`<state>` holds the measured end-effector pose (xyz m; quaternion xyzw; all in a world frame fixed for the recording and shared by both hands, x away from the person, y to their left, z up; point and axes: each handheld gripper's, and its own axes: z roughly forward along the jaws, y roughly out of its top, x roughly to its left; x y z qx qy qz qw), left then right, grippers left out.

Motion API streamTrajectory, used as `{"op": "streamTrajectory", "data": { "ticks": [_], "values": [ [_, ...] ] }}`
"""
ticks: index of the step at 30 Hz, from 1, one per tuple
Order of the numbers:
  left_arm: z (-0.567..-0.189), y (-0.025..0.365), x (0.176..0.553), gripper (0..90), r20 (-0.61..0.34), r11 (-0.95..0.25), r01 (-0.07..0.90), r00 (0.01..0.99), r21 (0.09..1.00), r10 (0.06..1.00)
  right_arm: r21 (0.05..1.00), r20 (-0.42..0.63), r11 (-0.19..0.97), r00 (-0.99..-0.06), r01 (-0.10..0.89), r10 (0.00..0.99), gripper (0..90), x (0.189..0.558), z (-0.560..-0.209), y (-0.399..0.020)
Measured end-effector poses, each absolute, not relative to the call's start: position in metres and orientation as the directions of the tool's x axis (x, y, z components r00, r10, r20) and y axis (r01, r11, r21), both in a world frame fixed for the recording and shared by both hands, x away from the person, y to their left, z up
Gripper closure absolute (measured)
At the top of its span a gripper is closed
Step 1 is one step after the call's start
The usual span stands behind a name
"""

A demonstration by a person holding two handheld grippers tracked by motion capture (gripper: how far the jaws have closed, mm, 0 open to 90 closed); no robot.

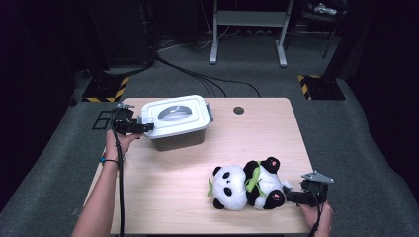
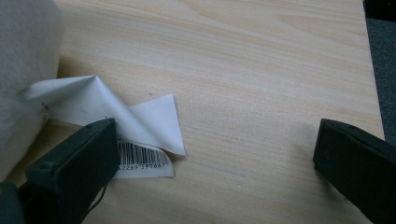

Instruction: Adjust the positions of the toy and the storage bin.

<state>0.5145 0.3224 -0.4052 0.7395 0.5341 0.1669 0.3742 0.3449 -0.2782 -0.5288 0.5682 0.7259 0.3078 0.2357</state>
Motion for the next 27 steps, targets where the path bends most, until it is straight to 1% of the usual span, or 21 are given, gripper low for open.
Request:
{"op": "streamTrajectory", "data": {
  "ticks": [6,11,27],
  "values": [
    [-0.406,0.314,0.517,18.8,-0.160,-0.153,0.656,0.393,0.739,0.905,0.715,0.008,0.165,-0.244,0.680,0.970,0.0,0.345,-0.529,-0.278],
    [-0.405,0.309,0.519,18.8,-0.152,-0.180,0.657,0.415,0.732,0.897,0.715,0.008,0.165,-0.244,0.680,0.970,0.0,0.345,-0.529,-0.278],
    [-0.405,0.276,0.527,18.8,-0.156,-0.212,0.644,0.465,0.735,0.872,0.714,0.005,0.170,-0.247,0.679,0.969,0.0,0.345,-0.529,-0.279]
  ]
}}
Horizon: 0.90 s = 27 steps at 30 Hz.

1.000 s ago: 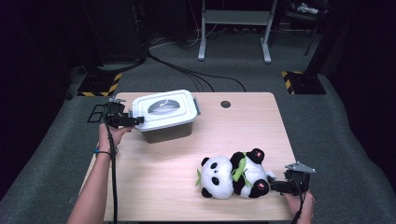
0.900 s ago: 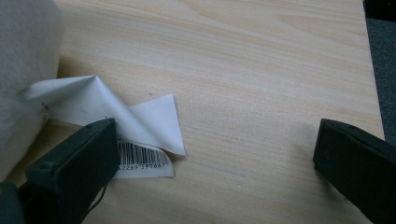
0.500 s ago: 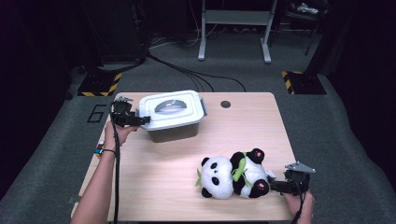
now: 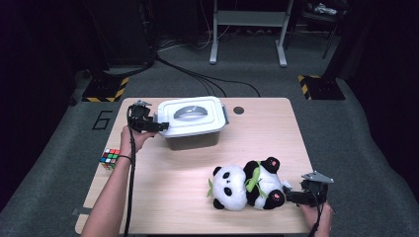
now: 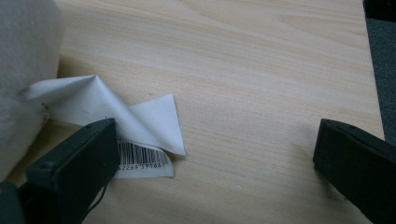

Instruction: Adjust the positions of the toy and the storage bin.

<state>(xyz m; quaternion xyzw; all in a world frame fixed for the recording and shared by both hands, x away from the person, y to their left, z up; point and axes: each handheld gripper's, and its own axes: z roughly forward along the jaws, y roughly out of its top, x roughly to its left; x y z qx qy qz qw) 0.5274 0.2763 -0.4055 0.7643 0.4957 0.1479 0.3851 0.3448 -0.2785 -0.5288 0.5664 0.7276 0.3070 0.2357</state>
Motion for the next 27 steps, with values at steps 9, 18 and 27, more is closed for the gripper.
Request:
{"op": "streamTrajectory", "data": {
  "ticks": [9,18,27],
  "values": [
    [-0.406,0.258,0.532,18.8,-0.150,-0.240,0.631,0.499,0.738,0.853,0.714,0.006,0.167,-0.245,0.680,0.970,0.0,0.345,-0.529,-0.278],
    [-0.406,0.246,0.535,18.8,-0.156,-0.246,0.626,0.516,0.740,0.842,0.713,0.001,0.175,-0.250,0.679,0.968,0.0,0.345,-0.529,-0.279],
    [-0.405,0.229,0.540,18.8,-0.134,-0.296,0.606,0.561,0.738,0.817,0.715,0.007,0.167,-0.245,0.679,0.970,0.0,0.345,-0.529,-0.278]
  ]
}}
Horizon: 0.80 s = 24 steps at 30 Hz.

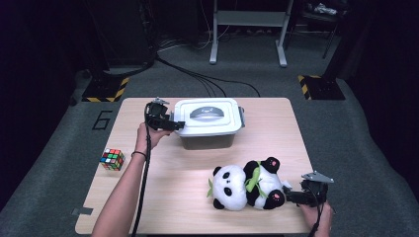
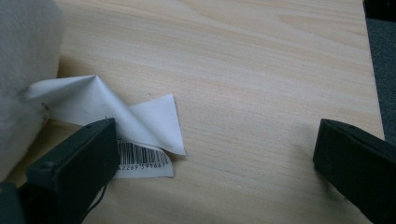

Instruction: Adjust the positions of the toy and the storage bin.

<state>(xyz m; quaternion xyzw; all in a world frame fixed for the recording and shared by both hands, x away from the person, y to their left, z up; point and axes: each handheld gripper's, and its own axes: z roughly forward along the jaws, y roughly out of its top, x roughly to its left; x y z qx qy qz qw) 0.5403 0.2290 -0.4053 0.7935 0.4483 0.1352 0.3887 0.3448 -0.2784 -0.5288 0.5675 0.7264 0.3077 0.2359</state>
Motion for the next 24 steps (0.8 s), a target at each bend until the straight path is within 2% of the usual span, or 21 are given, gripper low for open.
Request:
{"op": "streamTrajectory", "data": {
  "ticks": [24],
  "values": [
    [-0.406,0.181,0.548,18.7,-0.142,-0.312,0.588,0.598,0.746,0.789,0.712,-0.001,0.179,-0.253,0.679,0.967,0.0,0.345,-0.529,-0.279]
  ]
}}
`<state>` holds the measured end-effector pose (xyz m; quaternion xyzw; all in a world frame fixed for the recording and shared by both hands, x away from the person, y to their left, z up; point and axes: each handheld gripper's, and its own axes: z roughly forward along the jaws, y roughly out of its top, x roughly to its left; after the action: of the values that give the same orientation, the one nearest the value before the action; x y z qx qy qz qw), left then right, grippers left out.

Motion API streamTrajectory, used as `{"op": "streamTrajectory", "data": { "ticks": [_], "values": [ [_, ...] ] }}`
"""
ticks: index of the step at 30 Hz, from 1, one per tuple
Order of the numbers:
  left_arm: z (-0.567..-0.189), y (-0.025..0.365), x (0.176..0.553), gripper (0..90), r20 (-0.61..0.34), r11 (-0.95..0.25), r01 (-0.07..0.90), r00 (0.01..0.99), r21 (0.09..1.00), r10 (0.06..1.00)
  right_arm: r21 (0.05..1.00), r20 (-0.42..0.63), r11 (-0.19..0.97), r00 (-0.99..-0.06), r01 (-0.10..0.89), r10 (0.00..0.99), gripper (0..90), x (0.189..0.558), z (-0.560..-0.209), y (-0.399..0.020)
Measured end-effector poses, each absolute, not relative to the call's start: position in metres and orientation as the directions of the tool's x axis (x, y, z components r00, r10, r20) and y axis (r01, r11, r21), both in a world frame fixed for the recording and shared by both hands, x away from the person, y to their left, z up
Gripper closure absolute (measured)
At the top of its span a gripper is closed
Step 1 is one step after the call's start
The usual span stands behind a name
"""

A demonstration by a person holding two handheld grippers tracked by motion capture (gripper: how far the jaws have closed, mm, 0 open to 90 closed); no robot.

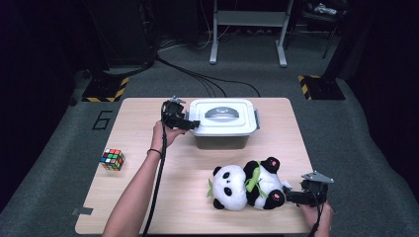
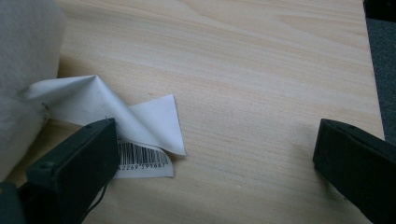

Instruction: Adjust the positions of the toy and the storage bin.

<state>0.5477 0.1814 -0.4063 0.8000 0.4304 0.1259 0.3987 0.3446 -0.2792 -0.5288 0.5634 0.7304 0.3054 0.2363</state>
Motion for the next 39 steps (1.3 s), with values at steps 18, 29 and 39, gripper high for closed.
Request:
{"op": "streamTrajectory", "data": {
  "ticks": [18,29,39],
  "values": [
    [-0.383,0.186,0.510,8.9,-0.149,-0.259,0.575,0.566,0.776,0.810,0.715,-0.001,0.176,-0.251,0.677,0.968,0.0,0.345,-0.529,-0.279],
    [-0.387,0.166,0.461,7.7,-0.141,-0.307,0.545,0.632,0.780,0.762,0.715,-0.002,0.176,-0.250,0.676,0.968,0.0,0.345,-0.529,-0.279],
    [-0.404,0.142,0.417,7.0,-0.141,-0.370,0.512,0.711,0.776,0.689,0.715,-0.002,0.176,-0.250,0.676,0.968,0.0,0.345,-0.529,-0.279]
  ]
}}
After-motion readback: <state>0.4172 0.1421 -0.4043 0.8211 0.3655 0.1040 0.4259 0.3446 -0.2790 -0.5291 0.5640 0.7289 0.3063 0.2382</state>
